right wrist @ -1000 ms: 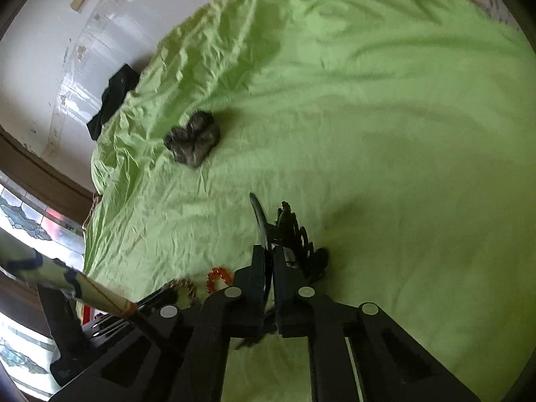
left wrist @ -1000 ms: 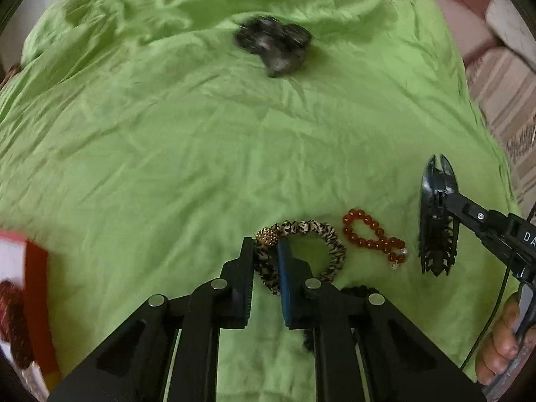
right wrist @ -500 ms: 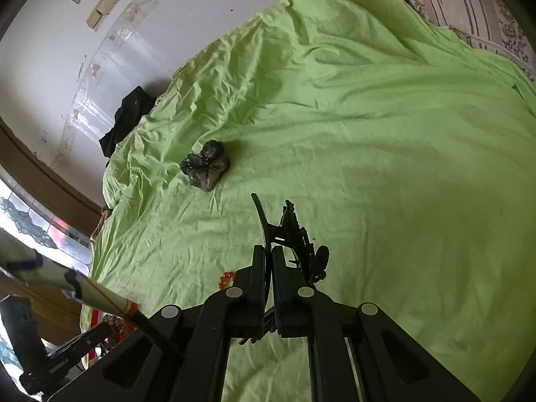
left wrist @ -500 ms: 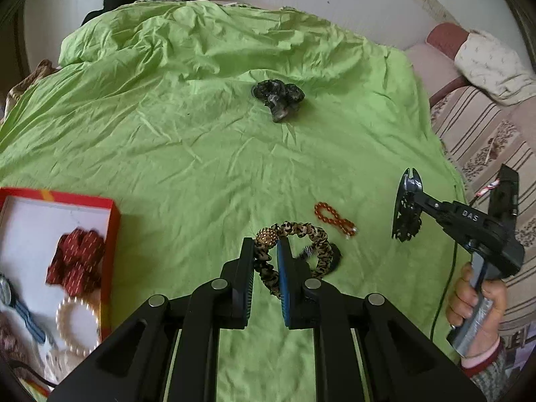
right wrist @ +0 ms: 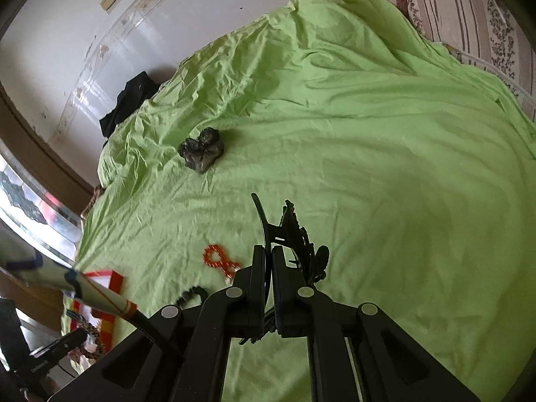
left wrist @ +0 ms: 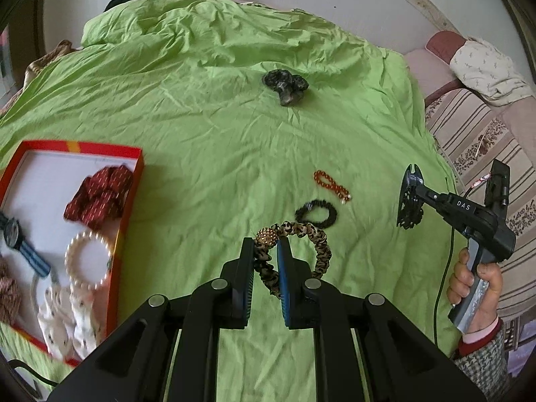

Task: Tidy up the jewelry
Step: 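Carry the leopard scrunchie and claw clip over the tray with both tools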

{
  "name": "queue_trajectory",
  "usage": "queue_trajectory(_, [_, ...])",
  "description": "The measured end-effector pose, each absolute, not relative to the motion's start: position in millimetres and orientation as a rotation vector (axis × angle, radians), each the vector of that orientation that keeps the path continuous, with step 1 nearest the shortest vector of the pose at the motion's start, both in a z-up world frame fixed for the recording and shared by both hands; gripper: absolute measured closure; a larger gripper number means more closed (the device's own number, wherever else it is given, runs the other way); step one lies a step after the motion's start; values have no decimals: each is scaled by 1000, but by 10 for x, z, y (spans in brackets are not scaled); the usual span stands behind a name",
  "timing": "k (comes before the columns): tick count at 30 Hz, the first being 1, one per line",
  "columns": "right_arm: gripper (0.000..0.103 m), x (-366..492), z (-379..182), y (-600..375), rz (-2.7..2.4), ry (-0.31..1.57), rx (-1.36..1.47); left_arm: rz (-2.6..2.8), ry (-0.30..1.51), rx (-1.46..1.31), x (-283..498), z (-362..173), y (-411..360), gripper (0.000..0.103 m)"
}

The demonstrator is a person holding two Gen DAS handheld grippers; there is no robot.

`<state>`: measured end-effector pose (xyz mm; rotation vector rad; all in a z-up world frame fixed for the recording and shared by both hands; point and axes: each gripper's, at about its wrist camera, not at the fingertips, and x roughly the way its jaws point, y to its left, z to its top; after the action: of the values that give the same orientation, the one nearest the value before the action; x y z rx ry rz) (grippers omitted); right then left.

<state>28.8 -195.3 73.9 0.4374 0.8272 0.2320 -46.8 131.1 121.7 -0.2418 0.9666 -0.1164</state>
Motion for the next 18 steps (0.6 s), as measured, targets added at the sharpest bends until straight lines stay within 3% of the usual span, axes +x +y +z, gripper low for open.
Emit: queue_trajectory(18, [98,-357,722,-1510,288,829,400,5,857,-299,-1162,1378,1947,90])
